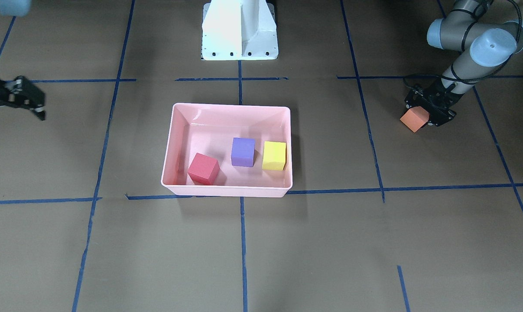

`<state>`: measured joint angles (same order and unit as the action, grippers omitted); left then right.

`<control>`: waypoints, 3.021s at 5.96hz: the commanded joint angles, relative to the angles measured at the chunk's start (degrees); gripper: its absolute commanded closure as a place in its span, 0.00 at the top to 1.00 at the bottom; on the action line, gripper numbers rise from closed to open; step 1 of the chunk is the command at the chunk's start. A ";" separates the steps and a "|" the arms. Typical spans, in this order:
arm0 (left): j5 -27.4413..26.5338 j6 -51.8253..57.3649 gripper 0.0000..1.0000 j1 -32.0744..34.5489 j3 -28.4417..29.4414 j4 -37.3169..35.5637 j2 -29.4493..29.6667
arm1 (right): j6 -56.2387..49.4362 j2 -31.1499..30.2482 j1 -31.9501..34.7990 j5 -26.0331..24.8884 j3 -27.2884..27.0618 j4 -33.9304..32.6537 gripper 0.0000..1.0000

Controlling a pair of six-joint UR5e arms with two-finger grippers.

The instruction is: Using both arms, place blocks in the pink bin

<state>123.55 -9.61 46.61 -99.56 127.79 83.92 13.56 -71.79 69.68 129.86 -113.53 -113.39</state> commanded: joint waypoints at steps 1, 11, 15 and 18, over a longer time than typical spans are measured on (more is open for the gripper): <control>0.73 -0.06 0.56 3.63 -3.34 -7.23 6.21 | -22.16 -4.37 10.17 1.18 3.48 -3.76 1.00; -15.09 -50.59 1.00 -16.91 15.11 -47.72 69.80 | -40.45 -22.08 21.38 5.05 3.84 -0.60 1.00; -5.65 -25.85 0.99 -2.91 -0.78 -48.33 47.46 | -40.37 -22.86 21.38 5.05 3.93 -0.60 1.00; 7.26 14.76 1.00 20.80 0.50 -48.51 30.22 | -31.71 -23.13 21.38 4.97 4.10 -0.60 1.00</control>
<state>125.98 -6.82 59.49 -99.73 79.30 119.89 -21.64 -94.78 91.06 134.97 -109.48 -114.00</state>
